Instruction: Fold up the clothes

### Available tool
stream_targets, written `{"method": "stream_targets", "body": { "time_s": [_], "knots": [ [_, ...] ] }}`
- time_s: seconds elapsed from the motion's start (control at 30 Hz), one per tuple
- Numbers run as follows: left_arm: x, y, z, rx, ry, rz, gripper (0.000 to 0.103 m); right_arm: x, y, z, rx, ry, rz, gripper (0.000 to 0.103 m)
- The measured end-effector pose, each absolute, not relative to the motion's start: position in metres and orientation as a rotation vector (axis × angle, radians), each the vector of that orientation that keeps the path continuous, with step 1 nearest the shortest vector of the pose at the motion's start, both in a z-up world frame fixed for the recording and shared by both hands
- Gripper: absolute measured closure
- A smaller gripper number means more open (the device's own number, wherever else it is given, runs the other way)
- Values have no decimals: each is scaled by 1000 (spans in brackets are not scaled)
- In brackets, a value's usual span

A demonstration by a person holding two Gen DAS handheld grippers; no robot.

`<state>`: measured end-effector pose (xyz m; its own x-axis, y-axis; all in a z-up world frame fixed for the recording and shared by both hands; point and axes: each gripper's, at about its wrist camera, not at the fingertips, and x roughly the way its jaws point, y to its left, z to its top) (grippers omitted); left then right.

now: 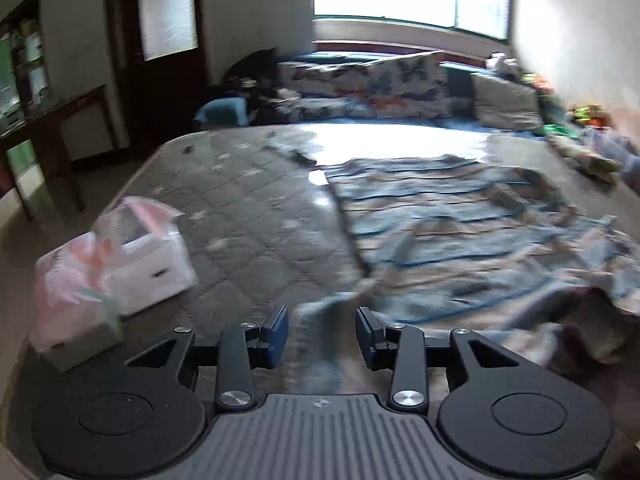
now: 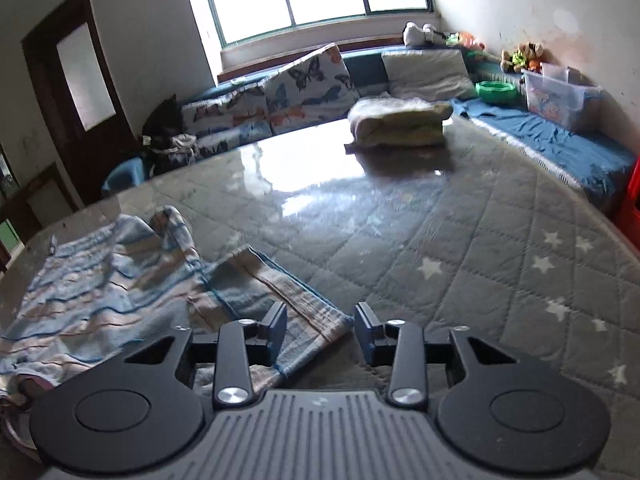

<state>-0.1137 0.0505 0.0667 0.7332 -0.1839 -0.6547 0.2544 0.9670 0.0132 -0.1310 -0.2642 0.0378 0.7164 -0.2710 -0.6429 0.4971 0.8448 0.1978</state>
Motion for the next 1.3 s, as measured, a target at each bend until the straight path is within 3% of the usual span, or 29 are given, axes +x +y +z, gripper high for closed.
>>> {"method": "stream_targets", "body": {
  "time_s": [0.13,0.2,0.33,0.47,0.5,0.53,0.6,0.7,0.73,0.97,1.17,1.3],
  "knots": [
    [-133,11,70,154,661,-418,57,-121,-266,26,366,667,-477,60],
    [-140,-8,69,191,637,-509,46,-119,-268,22,368,666,-492,58],
    [-147,-42,59,318,595,-633,44,-120,-270,20,373,662,-490,58],
    [-148,-58,44,405,607,-682,45,-119,-268,20,373,661,-468,62],
    [-148,-59,41,416,613,-689,45,-119,-267,20,371,662,-460,72],
    [-149,-59,39,420,617,-689,46,-119,-266,20,369,663,-455,77],
    [-151,-58,35,427,626,-689,66,-119,-264,20,359,669,-452,89],
    [-154,-49,31,412,646,-685,95,-123,-262,21,365,662,-439,94],
    [-155,-47,31,406,651,-687,98,-126,-260,23,359,655,-439,95],
    [-175,-14,44,416,631,-744,100,-172,-246,56,301,605,-477,96],
    [-180,1,32,468,696,-819,99,-200,-236,45,260,734,-482,93],
    [-170,8,49,398,643,-788,96,-211,-235,50,244,756,-508,89]
  ]
}}
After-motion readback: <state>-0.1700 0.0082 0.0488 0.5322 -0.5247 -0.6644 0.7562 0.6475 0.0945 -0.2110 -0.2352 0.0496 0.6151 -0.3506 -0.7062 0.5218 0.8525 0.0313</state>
